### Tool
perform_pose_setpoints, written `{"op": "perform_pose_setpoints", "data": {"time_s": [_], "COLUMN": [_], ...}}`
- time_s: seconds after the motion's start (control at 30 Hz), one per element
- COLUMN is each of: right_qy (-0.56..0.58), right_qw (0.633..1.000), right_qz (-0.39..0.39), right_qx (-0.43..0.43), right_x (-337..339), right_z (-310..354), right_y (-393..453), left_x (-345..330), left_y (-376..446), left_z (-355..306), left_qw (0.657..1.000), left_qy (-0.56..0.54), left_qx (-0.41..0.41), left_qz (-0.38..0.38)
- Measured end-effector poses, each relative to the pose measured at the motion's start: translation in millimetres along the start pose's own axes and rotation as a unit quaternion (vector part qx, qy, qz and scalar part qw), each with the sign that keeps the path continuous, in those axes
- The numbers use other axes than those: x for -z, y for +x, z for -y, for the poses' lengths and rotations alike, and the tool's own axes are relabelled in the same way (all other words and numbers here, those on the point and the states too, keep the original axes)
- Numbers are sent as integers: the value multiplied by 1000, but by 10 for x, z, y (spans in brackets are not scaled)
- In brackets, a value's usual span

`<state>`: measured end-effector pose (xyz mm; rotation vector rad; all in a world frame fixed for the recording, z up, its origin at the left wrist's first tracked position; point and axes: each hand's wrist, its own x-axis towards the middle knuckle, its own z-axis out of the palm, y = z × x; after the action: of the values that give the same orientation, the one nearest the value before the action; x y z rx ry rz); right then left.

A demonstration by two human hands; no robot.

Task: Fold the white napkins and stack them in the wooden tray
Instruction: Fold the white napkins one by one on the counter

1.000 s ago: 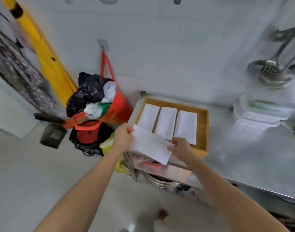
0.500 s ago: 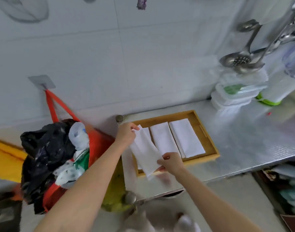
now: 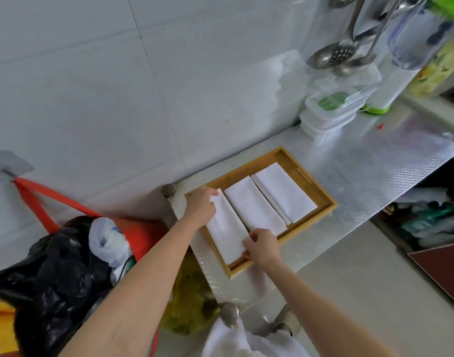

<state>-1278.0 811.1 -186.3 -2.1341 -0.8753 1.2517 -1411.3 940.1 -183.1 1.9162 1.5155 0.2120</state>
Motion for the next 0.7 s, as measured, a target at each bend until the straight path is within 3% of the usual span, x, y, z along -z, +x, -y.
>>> {"op": "perform_pose_setpoints", "data": {"time_s": [0.17,0.27,0.33,0.4,0.47,0.53,0.7], "right_qy": [-127,-202,-316,-423,-476,-484,-458], "right_qw": [988,973,925,849,811,824,857], "right_qz": [-52,-36,-61,-97,-67,7,56], "right_qx": [72,109,201,302,332,294,230], "right_x": [-37,-88,-135,-176,-226,-286,-286], "right_z": [-38,-86,-171,-247,-330,-456,-437], "right_y": [-23,-39,-75,-129,-166,-172,-162], "left_x": [-72,-127,-197,-293,-397,-447,-286], "left_y": [-28,-62,-121,-223,-315,-349,-242], "left_z": [48,98,148,204,278,327,149], "left_qw": [997,975,949,935,932,928,919], "left_qy": [44,201,294,330,341,353,360], "left_qx": [-25,-69,-111,-130,-121,-101,-80], "left_qz": [59,67,28,3,26,59,141]}}
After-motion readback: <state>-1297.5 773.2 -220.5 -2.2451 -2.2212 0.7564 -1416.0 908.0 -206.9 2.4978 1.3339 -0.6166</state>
